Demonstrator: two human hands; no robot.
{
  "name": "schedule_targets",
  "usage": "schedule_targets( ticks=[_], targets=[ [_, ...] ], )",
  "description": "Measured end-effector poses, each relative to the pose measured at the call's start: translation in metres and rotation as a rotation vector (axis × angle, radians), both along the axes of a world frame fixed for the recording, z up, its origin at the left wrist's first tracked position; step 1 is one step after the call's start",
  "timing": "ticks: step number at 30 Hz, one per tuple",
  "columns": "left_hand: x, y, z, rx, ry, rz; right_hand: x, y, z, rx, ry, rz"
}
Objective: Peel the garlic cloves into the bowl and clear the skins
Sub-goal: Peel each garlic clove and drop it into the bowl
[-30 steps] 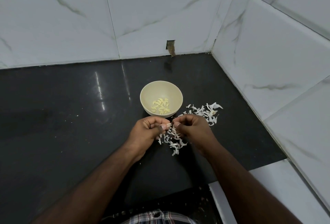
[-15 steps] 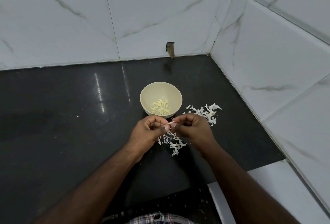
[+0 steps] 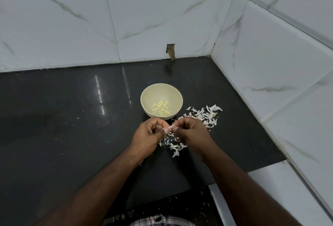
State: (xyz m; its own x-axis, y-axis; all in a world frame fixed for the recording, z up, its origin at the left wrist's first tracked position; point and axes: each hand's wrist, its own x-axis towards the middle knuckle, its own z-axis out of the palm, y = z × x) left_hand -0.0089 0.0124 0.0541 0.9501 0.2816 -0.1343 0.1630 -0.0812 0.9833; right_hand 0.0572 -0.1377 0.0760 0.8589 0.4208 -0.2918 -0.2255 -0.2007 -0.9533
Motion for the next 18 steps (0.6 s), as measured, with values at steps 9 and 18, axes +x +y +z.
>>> schedule_targets(
  ticks=[9, 18],
  targets=[
    [-0.0009, -0.0025, 0.0054, -0.118, -0.003, 0.017, -0.0015, 0.0007, 0.0008, 0.073, 0.177, 0.031],
    [-0.0016, -0.0043, 0.0067, -0.455, 0.181, 0.035, -0.0025, -0.0005, -0.0009, -0.064, -0.046, 0.014]
  ],
)
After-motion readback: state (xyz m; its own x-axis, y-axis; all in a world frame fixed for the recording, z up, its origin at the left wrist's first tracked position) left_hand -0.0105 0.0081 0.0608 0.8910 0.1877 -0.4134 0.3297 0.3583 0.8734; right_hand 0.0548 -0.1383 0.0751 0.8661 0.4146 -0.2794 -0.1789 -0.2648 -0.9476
